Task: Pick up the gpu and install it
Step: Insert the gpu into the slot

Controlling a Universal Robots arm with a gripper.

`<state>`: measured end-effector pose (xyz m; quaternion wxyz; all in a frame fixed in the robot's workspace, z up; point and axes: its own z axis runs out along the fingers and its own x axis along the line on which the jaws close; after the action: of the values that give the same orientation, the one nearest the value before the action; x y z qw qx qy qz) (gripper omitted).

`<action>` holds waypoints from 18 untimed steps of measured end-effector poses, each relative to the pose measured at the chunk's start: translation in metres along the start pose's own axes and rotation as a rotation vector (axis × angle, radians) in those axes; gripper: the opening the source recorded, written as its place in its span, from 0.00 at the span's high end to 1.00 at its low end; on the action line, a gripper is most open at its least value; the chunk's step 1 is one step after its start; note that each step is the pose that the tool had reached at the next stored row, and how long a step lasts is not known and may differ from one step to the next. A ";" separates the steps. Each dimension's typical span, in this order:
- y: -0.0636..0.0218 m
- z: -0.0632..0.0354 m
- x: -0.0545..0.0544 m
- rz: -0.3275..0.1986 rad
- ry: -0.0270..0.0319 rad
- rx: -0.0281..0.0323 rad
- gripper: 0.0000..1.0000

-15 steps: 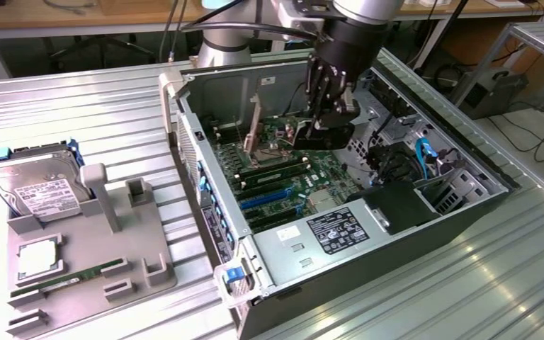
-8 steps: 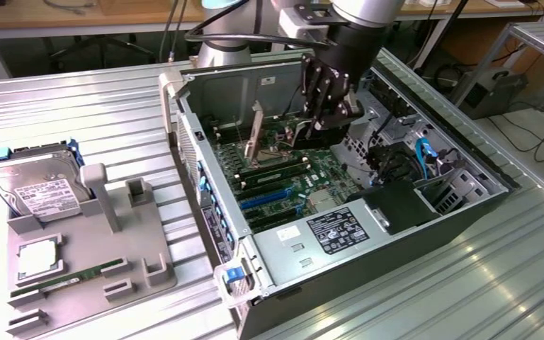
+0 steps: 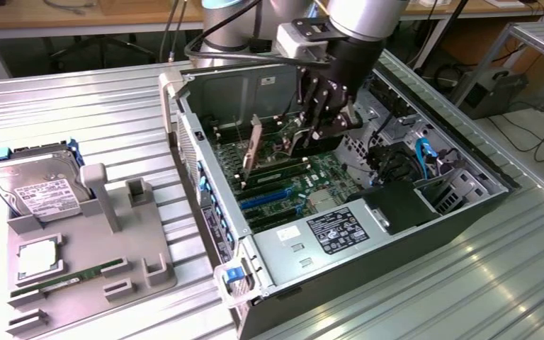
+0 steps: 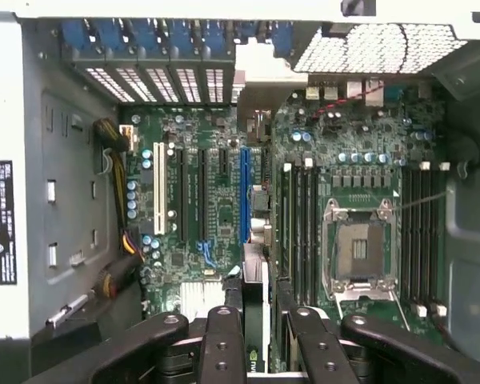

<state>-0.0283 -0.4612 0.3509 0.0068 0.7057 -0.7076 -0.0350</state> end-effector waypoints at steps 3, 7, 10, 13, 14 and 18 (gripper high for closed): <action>0.0109 0.0077 0.002 0.000 0.0000 0.0004 0.74; 0.0262 0.0191 0.003 0.000 -0.0001 0.0017 0.74; 0.0324 0.0251 0.003 0.000 0.0000 0.0030 0.74; 0.0333 0.0309 0.003 0.000 0.0001 0.0036 0.74; 0.0333 0.0341 0.003 0.000 0.0001 0.0037 0.74; 0.0330 0.0415 0.004 0.000 -0.0001 0.0038 0.74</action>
<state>-0.0638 -0.4630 0.3113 0.0054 0.7058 -0.7076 -0.0337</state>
